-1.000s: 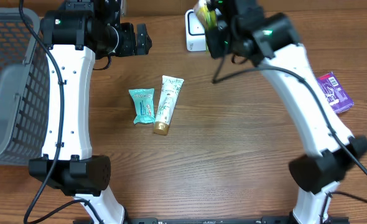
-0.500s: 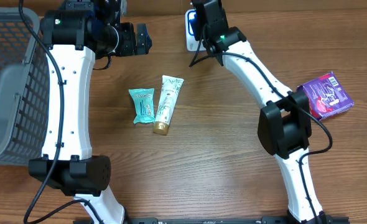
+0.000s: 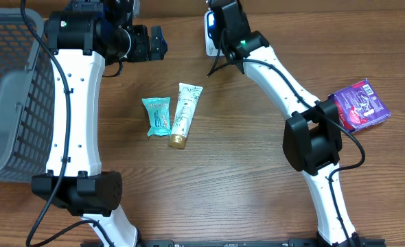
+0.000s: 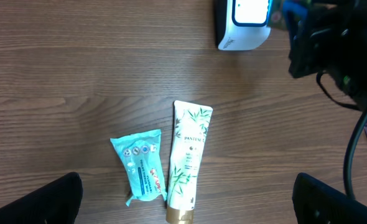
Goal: Scan the item barcode
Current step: 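Lift the drink box up to the white scanner, then place the drink box beside the purple package at right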
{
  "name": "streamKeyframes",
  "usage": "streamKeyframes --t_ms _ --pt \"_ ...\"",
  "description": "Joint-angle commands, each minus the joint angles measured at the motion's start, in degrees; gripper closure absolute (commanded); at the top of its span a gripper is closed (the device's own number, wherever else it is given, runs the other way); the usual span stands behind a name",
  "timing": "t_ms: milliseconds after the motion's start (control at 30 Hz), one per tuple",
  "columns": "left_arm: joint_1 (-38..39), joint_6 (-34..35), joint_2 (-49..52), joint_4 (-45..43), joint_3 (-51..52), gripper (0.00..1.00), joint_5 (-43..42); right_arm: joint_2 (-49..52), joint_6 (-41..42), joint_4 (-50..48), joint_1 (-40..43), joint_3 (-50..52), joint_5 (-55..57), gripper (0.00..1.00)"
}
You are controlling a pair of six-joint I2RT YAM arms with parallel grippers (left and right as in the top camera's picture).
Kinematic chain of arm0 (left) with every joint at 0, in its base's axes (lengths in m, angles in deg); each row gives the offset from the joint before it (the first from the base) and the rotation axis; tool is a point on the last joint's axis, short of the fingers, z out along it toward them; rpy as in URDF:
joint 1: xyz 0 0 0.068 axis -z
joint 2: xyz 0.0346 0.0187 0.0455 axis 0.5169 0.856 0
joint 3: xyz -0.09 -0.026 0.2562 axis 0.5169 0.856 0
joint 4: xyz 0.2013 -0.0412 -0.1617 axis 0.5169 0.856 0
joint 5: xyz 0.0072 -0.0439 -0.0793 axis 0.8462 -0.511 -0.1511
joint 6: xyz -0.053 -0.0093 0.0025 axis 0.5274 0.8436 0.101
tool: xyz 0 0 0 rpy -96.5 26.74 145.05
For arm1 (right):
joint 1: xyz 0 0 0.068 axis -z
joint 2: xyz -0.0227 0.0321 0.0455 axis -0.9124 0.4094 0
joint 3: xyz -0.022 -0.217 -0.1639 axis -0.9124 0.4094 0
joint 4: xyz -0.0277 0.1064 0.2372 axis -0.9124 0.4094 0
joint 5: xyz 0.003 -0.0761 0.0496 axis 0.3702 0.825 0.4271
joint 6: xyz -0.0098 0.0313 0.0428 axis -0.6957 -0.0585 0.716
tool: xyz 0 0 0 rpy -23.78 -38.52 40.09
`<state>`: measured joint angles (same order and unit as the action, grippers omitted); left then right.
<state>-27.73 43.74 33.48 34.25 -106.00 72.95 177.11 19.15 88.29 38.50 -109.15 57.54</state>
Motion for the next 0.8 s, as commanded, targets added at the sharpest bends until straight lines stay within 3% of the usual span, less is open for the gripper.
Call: streamKeyframes --t_ms 0,167,267,367,433,533,767 --pt "0.37 -0.83 -0.15 -0.04 -0.68 0.00 -0.28 -5.09 -0.20 2.75 -1.42 -1.53 1.07 0.96" --pt "0.37 -0.85 -0.15 -0.04 -0.68 0.00 -0.26 -14.14 4.66 12.90 -1.64 -1.55 1.03 0.96" --pt "0.37 -0.83 -0.15 -0.04 -0.68 0.00 -0.28 -23.21 11.19 25.29 -1.09 -1.55 0.83 0.96" --pt "0.37 -0.83 -0.15 -0.04 -0.68 0.00 -0.28 -29.33 12.68 40.54 0.35 -1.55 0.35 0.96" --pt "0.37 -0.85 -0.15 -0.04 -0.68 0.00 -0.28 -30.25 17.00 52.28 2.80 -1.51 -1.79 0.96" --pt "0.37 -0.83 -0.15 -0.04 -0.68 0.00 -0.28 -29.09 17.46 60.76 6.64 1.07 -6.95 0.96" --pt "0.37 -0.85 -0.15 -0.04 -0.68 0.00 -0.26 -28.33 20.04 44.28 18.56 29.35 -12.41 0.96"
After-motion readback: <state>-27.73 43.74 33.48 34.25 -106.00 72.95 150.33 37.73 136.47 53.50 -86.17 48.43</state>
